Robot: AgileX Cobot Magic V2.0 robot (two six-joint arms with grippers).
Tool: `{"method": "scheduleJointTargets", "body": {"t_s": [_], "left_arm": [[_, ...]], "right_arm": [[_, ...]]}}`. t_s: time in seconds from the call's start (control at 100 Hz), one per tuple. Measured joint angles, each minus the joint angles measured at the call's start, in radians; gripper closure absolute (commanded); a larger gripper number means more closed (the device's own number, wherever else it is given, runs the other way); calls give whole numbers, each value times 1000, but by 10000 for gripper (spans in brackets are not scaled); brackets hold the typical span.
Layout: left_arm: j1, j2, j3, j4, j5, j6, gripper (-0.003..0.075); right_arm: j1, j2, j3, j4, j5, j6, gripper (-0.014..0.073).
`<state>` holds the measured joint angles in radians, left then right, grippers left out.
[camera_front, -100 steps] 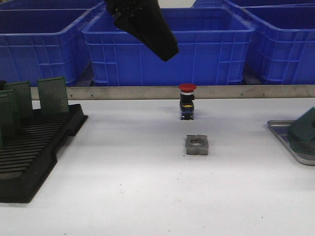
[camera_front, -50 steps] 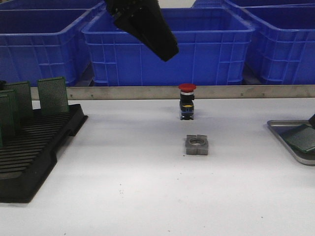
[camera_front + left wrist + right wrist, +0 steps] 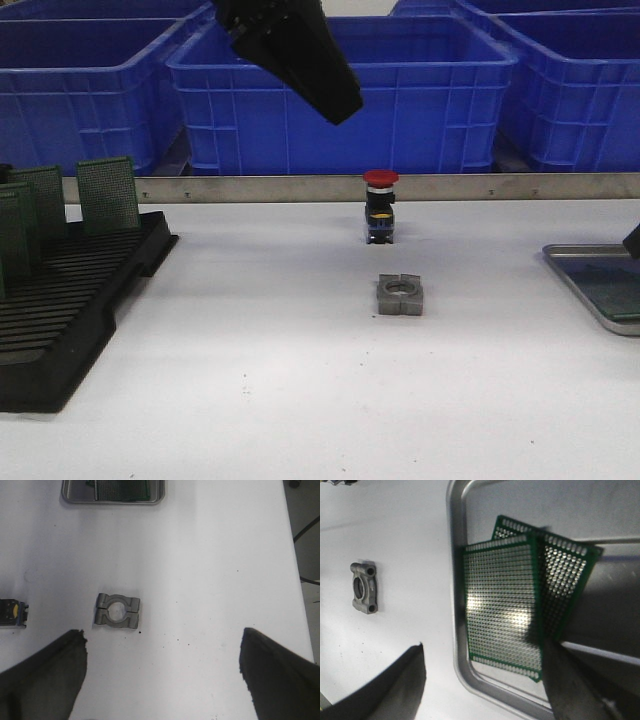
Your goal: Place circuit board on tray
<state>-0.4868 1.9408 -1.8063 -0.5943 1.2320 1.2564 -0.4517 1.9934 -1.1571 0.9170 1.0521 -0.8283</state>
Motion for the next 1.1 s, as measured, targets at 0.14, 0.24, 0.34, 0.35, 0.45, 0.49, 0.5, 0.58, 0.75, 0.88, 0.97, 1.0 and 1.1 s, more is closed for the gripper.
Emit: {"method": "scheduleJointTargets", "body": {"t_s": [0.14,0.24,0.34,0.35,0.45,0.49,0.5,0.58,0.75,0.88,0.97,1.0,1.1], "left_arm": [[0,0,0,0,0,0,134],[0,0,0,0,0,0,135],[0,-2,0,0,0,-8,144],[0,-4,0,0,0,-8,144],[0,-21,0,0,0,-37,144],[0,-32,0,0,-6,-53,144],[0,-34,0,0,-8,-57,144],[8,-59,0,0,-27,-97,145],[67,-124,0,-4,-65,-181,145],[135,-191,43,-4,-127,-227,145],[190,-259,106,-6,-187,-250,145],[208,-284,132,-13,-208,-254,145],[267,-397,250,-45,-310,-264,145]], "right_arm": [[0,-6,0,-9,-8,2,47],[0,-17,0,-11,-10,2,49],[0,-46,0,-13,-23,2,49],[0,-48,0,-13,-24,2,49],[2,-92,0,-16,-40,2,49],[6,-118,0,-18,-54,2,49],[6,-128,0,-18,-60,2,49],[31,-188,0,-21,-94,2,49],[136,-345,0,-41,-181,2,49],[239,-468,2,-54,-253,2,53],[303,-554,27,-61,-325,2,53],[322,-582,46,-61,-351,0,53],[378,-682,124,-63,-449,-22,53]]}}
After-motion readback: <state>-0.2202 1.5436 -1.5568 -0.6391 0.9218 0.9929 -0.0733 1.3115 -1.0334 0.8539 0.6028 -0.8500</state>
